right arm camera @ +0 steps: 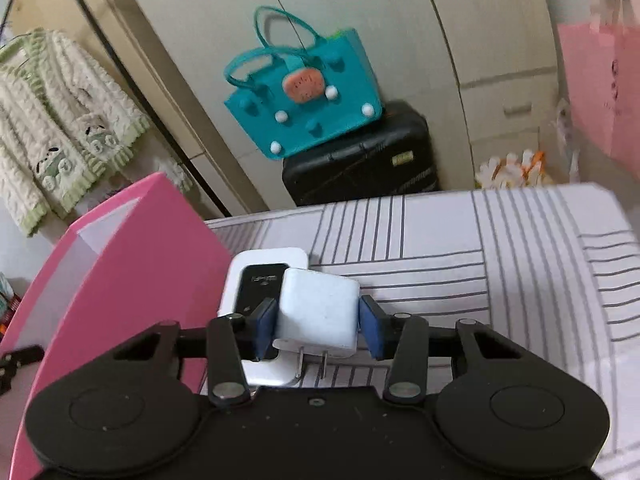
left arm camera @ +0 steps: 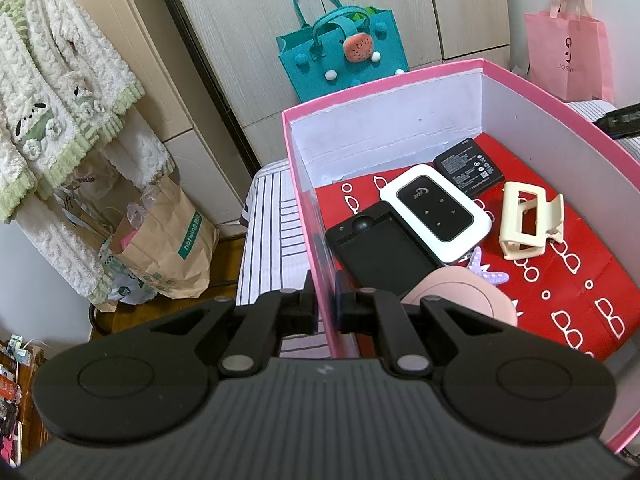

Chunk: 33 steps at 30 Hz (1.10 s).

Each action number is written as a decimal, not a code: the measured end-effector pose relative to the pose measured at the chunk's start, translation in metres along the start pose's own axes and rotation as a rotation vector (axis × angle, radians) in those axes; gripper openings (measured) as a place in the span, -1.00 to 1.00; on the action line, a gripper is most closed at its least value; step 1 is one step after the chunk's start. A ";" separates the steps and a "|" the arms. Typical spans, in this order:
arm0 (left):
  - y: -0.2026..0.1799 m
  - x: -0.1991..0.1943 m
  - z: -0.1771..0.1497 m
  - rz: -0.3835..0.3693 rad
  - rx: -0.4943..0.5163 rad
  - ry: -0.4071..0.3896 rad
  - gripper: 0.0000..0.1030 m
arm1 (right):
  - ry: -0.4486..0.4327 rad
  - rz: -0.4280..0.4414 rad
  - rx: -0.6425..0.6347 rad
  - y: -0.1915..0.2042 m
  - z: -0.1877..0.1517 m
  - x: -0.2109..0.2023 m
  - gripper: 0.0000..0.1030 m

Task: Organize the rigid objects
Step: 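Place the white charger plug into the box and release it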

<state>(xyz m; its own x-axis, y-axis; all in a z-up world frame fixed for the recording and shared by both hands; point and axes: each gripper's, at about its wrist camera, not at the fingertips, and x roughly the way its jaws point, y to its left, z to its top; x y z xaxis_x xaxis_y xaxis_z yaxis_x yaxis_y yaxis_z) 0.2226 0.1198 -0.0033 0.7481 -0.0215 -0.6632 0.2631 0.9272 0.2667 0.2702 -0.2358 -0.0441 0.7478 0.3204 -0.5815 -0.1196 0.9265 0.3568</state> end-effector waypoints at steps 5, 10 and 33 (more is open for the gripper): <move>-0.001 -0.003 0.000 0.002 -0.001 -0.014 -0.86 | -0.085 0.071 -0.078 0.037 -0.003 -0.056 -0.03; -0.002 -0.004 0.000 0.009 0.005 -0.026 -0.86 | -0.067 0.221 -0.140 0.081 -0.007 -0.089 -0.02; 0.003 -0.007 -0.003 -0.007 -0.023 -0.051 -0.86 | 0.092 0.253 -0.094 0.131 -0.011 -0.068 0.02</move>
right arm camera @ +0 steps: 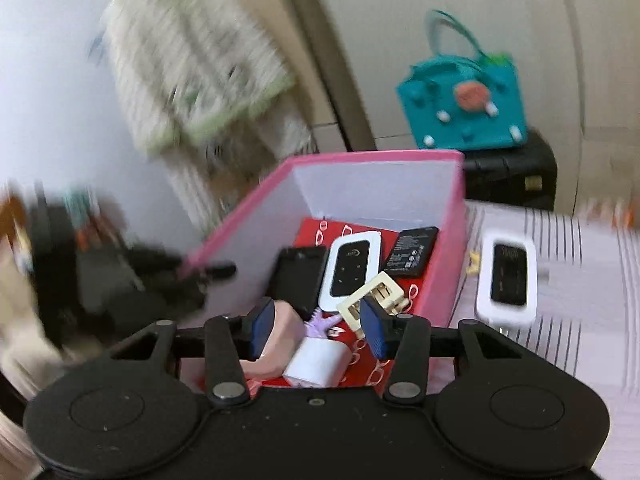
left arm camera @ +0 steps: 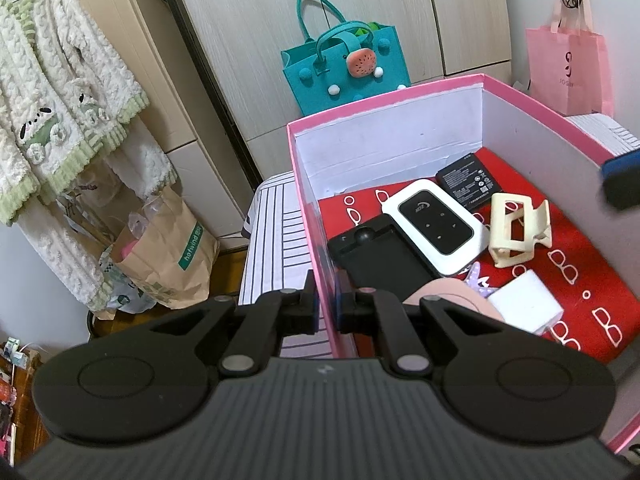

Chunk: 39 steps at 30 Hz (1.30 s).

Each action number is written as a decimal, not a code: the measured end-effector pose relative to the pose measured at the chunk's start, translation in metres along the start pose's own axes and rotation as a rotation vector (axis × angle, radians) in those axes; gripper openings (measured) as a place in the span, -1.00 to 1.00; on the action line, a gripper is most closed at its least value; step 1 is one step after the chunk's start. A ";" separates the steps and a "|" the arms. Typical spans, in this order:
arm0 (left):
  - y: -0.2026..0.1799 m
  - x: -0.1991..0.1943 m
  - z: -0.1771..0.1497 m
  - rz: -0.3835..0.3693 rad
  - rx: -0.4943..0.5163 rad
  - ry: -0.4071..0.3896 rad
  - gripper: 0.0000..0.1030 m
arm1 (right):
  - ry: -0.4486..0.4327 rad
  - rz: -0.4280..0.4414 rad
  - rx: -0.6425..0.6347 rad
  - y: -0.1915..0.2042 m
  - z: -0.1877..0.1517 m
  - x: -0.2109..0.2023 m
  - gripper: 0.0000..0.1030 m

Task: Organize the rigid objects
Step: 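Place the white charger plug into the box and release it, then grasp the white Wi-Fi router with the right tool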

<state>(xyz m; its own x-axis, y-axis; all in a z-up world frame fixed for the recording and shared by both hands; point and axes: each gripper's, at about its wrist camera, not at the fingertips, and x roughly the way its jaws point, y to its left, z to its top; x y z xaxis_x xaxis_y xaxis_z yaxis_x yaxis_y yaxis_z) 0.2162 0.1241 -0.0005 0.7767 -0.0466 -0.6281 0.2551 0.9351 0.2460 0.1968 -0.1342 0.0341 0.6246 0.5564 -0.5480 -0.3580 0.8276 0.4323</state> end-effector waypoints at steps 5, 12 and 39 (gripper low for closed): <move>0.000 0.001 0.000 0.000 0.004 -0.002 -0.86 | -0.027 0.000 0.155 -0.039 0.000 -0.031 -0.09; 0.000 0.000 0.000 -0.001 0.000 -0.005 -0.86 | -0.078 -0.090 0.295 -0.089 -0.001 -0.052 -0.02; -0.002 0.000 0.000 0.011 0.009 -0.006 -0.86 | -0.052 -0.280 -0.028 -0.124 0.009 0.078 0.44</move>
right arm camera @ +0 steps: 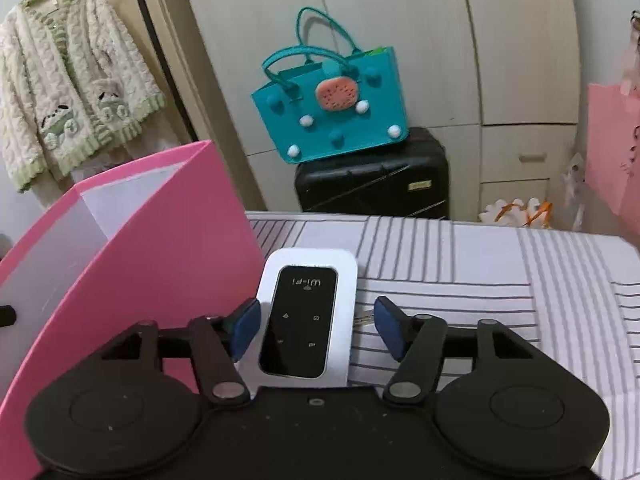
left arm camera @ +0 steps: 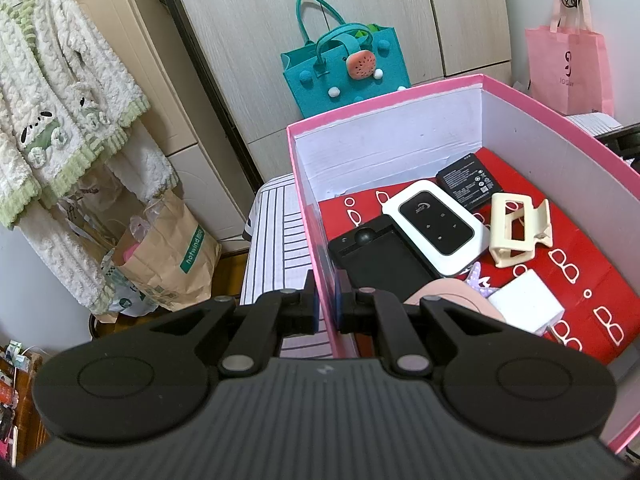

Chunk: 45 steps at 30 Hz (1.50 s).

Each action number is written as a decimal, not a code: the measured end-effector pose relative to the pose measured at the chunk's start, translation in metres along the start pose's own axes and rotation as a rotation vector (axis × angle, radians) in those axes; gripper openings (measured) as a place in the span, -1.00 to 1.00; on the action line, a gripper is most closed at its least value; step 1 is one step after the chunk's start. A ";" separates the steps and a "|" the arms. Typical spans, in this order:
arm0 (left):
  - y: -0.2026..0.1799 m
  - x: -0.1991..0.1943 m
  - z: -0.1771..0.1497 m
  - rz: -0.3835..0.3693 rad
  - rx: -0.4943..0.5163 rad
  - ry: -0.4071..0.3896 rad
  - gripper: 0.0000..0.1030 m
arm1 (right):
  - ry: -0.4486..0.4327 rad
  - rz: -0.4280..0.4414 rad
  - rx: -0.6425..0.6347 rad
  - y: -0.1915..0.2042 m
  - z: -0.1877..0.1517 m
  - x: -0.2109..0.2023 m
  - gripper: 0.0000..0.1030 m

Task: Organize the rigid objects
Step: 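Grasp the white Wi-Fi router with the right tool, then carry the white router into the box and release it beside the holder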

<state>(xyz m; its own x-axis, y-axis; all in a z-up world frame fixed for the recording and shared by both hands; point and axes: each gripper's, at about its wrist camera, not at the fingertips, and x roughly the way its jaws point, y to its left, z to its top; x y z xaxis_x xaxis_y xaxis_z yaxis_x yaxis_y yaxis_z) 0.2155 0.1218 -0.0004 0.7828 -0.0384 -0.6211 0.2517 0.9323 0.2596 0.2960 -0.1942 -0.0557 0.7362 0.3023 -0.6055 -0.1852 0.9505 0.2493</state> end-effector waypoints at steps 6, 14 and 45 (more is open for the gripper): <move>0.000 0.000 0.000 -0.002 -0.004 -0.001 -0.86 | 0.007 -0.059 -0.108 0.009 -0.007 0.007 0.44; 0.001 -0.001 0.000 -0.006 -0.007 -0.002 -0.86 | 0.051 -0.082 -0.134 0.005 -0.010 -0.016 0.26; 0.004 0.001 0.001 -0.019 -0.018 -0.008 -0.86 | 0.029 0.010 -0.064 -0.006 -0.004 -0.078 0.25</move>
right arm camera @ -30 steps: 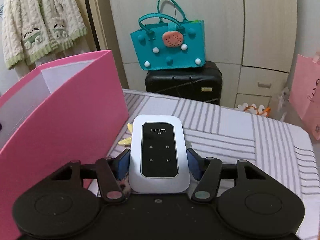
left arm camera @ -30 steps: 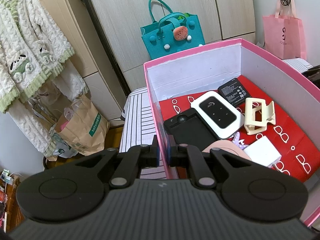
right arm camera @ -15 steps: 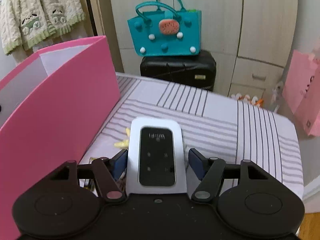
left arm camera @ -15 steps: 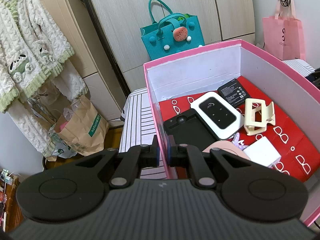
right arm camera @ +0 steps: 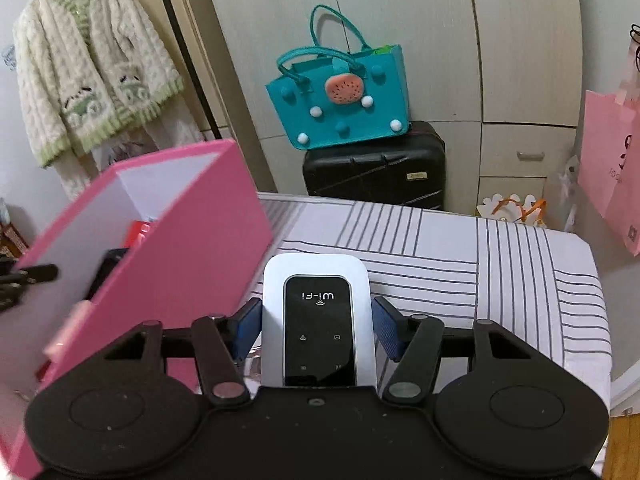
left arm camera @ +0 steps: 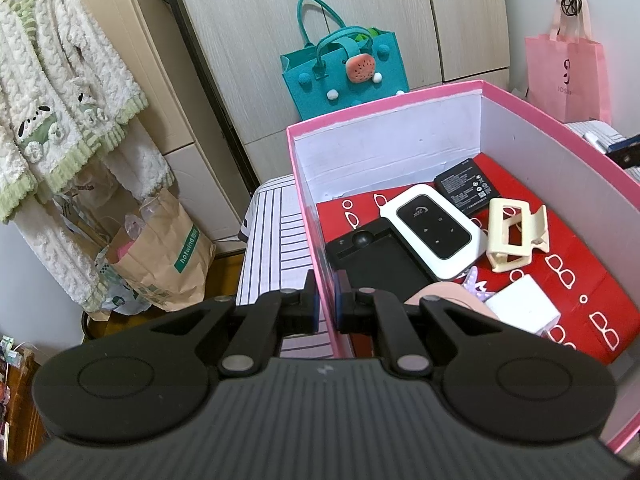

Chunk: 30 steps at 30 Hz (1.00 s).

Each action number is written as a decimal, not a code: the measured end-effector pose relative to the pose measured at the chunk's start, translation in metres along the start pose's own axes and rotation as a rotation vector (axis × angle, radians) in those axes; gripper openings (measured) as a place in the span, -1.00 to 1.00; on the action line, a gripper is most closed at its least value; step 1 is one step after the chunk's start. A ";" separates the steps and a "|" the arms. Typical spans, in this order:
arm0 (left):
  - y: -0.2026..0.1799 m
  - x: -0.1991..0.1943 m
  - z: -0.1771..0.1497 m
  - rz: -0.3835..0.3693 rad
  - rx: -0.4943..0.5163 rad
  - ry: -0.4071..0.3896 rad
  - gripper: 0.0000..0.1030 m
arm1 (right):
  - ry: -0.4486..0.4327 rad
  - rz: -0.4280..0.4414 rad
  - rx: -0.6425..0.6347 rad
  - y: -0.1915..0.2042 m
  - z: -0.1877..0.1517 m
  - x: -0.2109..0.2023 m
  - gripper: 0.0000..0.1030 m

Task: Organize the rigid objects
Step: 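Carry the white router into the box and release it beside the holder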

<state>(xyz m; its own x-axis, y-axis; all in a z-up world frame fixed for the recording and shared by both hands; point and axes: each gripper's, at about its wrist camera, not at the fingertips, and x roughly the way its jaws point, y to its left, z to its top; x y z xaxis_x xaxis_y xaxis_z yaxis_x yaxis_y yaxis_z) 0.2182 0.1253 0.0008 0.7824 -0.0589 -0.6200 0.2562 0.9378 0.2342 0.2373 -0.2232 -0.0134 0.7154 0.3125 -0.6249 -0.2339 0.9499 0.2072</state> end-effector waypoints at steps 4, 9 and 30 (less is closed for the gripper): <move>-0.007 0.000 0.001 0.023 0.077 0.016 -0.86 | 0.003 0.029 0.011 0.009 0.007 -0.014 0.25; -0.009 -0.004 0.004 0.014 0.115 0.034 -0.84 | -0.018 0.104 -0.070 0.038 0.035 -0.047 0.25; 0.011 -0.037 0.003 -0.139 -0.006 0.177 -0.83 | 0.246 0.309 -0.608 0.167 0.049 -0.016 0.25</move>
<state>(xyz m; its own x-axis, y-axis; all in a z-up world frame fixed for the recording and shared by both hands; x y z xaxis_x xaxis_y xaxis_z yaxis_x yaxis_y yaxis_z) 0.1939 0.1363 0.0287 0.6280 -0.1277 -0.7677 0.3514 0.9267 0.1332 0.2187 -0.0692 0.0679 0.4055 0.4902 -0.7715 -0.7775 0.6289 -0.0091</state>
